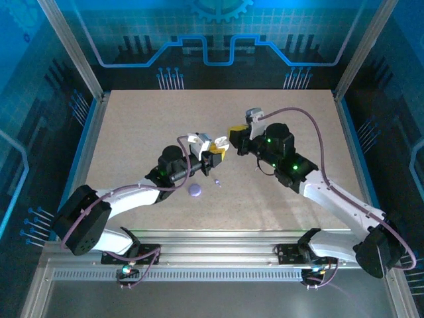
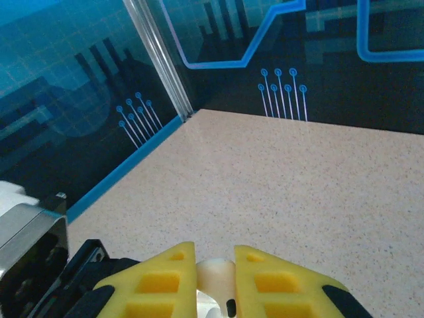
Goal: Insert the wireless bluetooth earbuds into the charging case
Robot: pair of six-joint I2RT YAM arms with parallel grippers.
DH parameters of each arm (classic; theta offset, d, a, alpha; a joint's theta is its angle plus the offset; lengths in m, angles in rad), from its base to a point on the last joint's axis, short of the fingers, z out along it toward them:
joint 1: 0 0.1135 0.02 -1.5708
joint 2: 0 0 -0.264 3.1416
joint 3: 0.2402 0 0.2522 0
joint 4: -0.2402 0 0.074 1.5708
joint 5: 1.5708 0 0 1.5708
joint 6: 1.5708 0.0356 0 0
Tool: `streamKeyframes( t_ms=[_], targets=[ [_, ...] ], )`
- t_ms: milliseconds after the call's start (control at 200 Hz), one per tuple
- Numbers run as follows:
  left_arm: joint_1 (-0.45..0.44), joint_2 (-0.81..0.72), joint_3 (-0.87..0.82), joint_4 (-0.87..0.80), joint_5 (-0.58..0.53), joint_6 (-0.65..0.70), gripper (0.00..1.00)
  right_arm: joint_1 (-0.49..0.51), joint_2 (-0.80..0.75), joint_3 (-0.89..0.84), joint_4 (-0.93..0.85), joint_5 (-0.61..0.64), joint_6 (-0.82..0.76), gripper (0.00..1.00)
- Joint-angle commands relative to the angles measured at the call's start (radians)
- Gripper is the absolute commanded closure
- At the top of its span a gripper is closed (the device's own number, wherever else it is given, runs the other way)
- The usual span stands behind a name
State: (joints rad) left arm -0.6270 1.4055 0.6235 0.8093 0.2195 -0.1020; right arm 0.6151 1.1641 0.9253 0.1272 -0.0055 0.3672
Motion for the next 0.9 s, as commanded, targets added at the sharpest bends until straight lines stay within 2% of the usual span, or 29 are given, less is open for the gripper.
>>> streamKeyframes(
  t_ms=[0,310,895],
  targets=[
    [-0.016,0.025,0.037,0.075,0.041,0.015,0.86,-0.018,-0.044,-0.009,0.062,-0.048,-0.03,0.84],
    [-0.017,0.035,0.066,0.081,0.069,0.019,0.85,-0.017,-0.112,-0.071,0.13,-0.128,-0.07,0.83],
    [-0.018,0.022,0.063,0.105,0.117,0.007,0.85,-0.023,-0.055,-0.082,0.196,-0.222,-0.108,0.82]
  ],
)
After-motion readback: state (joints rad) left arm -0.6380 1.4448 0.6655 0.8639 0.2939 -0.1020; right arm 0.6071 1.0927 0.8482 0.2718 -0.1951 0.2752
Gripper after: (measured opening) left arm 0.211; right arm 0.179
